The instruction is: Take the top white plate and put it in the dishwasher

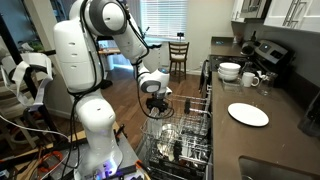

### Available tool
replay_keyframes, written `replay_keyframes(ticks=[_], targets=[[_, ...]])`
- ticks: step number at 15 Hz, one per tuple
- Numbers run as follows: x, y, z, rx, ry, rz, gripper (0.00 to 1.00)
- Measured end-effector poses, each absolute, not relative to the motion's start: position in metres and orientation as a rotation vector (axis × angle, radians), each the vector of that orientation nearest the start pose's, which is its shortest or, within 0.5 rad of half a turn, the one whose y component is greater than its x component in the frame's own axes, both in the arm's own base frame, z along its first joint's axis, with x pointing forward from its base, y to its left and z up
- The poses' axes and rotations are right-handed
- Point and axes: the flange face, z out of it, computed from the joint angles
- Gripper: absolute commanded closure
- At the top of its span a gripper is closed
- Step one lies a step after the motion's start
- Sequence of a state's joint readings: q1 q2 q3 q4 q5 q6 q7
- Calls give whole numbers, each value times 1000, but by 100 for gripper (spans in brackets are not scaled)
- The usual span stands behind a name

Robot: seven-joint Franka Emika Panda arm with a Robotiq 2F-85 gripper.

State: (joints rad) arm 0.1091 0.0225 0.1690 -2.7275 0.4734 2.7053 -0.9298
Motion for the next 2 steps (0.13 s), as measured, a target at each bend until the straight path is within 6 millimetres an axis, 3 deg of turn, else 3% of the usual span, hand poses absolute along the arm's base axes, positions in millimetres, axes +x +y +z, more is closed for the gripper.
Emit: replay_keyframes(ticks=[1, 2], targets=[[379, 95, 216, -2738, -1122, -32, 21], [376, 98, 220, -2749, -1134, -34, 15]])
